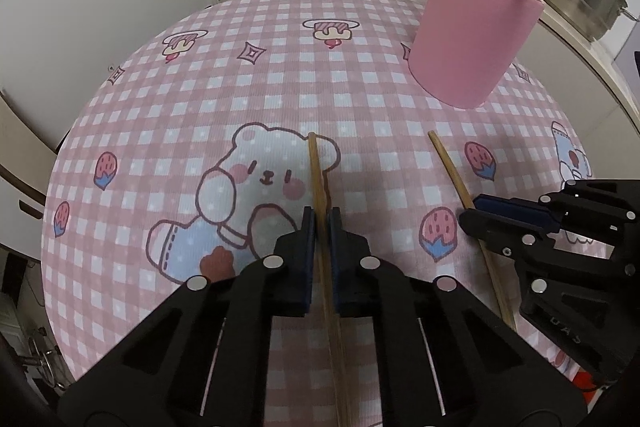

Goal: Organize utensils
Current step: 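Close the left gripper on the last chopstick while the right gripper lifts its chopstick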

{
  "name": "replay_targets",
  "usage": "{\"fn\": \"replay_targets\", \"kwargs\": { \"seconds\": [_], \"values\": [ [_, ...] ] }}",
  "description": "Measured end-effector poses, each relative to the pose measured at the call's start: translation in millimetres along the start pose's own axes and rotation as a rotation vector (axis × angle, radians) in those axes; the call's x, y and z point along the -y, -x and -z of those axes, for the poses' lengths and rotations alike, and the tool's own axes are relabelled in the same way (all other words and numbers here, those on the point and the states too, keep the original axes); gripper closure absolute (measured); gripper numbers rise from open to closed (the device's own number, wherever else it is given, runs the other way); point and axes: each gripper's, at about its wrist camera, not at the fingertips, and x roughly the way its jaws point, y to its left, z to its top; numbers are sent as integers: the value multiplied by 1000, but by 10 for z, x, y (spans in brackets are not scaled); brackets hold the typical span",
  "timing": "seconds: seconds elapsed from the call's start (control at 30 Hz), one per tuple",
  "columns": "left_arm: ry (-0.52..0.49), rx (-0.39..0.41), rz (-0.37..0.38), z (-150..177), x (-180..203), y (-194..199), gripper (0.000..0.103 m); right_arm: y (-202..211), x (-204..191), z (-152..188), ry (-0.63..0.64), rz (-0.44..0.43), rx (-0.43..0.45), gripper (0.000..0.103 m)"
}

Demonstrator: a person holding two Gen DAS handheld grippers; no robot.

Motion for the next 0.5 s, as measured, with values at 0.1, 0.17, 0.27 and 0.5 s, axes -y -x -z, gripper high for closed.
{"fn": "replay_targets", "kwargs": {
  "seconds": [0.1,0.17,0.27,0.5],
  "values": [
    [8,1,3,1,-6,7,97,-12,-38,-11,4,22,12,95],
    [9,12,9,8,0,69,97,7,-45,-3,-2,16,27,96],
    [11,46,24,18,8,254,97,96,-73,2,2,5,56,98],
    [-1,174,54,20,61,905,97,528,-169,-29,14,-25,159,98]
  ]
}}
